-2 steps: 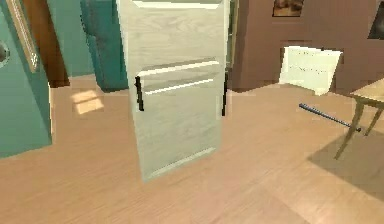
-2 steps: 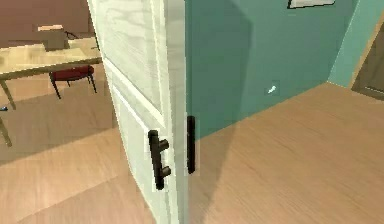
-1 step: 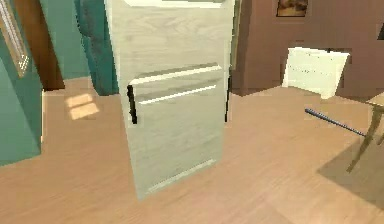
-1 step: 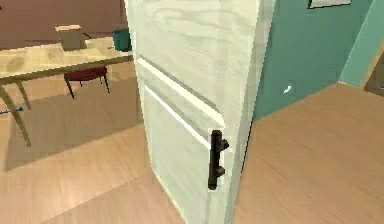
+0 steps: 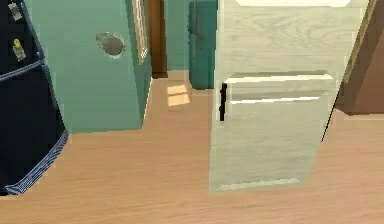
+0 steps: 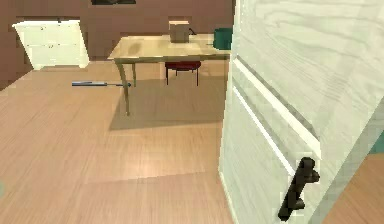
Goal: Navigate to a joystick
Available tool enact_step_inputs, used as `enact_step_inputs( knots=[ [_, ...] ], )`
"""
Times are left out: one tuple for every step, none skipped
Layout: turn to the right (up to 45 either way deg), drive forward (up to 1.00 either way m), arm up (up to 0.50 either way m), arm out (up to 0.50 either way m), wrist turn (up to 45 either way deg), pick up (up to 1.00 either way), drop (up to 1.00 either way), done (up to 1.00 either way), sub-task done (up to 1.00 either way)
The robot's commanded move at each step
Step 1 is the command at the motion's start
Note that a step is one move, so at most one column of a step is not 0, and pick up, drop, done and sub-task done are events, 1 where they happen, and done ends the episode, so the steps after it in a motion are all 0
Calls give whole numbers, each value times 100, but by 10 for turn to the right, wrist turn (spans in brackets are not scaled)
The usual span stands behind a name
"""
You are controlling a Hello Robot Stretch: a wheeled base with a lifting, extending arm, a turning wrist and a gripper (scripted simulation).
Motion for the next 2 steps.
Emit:
enact_step_inputs(
  knots=[
    [0, 30, 0, 0, 0, 0, 0, 0, 0],
    [450, 0, 0, 0, 0, 0, 0, 0, 0]
  ],
)
